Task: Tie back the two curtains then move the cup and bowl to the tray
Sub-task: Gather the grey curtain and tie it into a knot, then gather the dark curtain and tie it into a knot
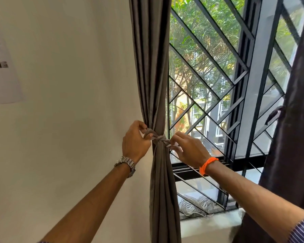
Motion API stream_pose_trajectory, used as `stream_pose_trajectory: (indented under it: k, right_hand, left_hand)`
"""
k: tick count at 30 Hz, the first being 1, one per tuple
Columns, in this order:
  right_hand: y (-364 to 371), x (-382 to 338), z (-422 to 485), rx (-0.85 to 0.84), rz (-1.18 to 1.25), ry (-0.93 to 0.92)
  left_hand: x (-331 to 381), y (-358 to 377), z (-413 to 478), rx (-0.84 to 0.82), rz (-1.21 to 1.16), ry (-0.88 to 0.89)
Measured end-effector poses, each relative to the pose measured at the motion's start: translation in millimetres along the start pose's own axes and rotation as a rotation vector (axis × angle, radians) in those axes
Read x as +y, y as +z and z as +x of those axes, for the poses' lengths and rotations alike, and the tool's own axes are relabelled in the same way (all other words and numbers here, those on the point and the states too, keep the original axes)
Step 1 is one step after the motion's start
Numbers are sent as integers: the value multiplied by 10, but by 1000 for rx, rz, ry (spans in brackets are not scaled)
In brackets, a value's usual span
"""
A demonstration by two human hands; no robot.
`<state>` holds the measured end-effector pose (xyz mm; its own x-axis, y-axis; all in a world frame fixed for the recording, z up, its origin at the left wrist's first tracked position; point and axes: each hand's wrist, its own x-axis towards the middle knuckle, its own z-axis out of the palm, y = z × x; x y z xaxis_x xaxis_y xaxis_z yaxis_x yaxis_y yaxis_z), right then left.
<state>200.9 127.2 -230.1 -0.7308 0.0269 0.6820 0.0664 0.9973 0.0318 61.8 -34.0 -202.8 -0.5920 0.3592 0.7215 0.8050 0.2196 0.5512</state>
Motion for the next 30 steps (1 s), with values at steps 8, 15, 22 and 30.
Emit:
stream_pose_trajectory:
  k: [8, 15, 22, 30]
  right_hand:
    - [-178, -7, 93, -10, -111, 34]
    - [-296, 188, 81, 28, -190, 100]
    - [-578, 614, 32, 43, -369, 289]
    - [-1066, 1078, -105, 99, -491, 469]
  left_hand:
    - [212, 187, -54, 108, 453, 586]
    - [502, 528, -39, -85, 309, 719]
    - [882, 955, 161, -128, 350, 644]
    - [1366, 1417, 456, -73, 446, 684]
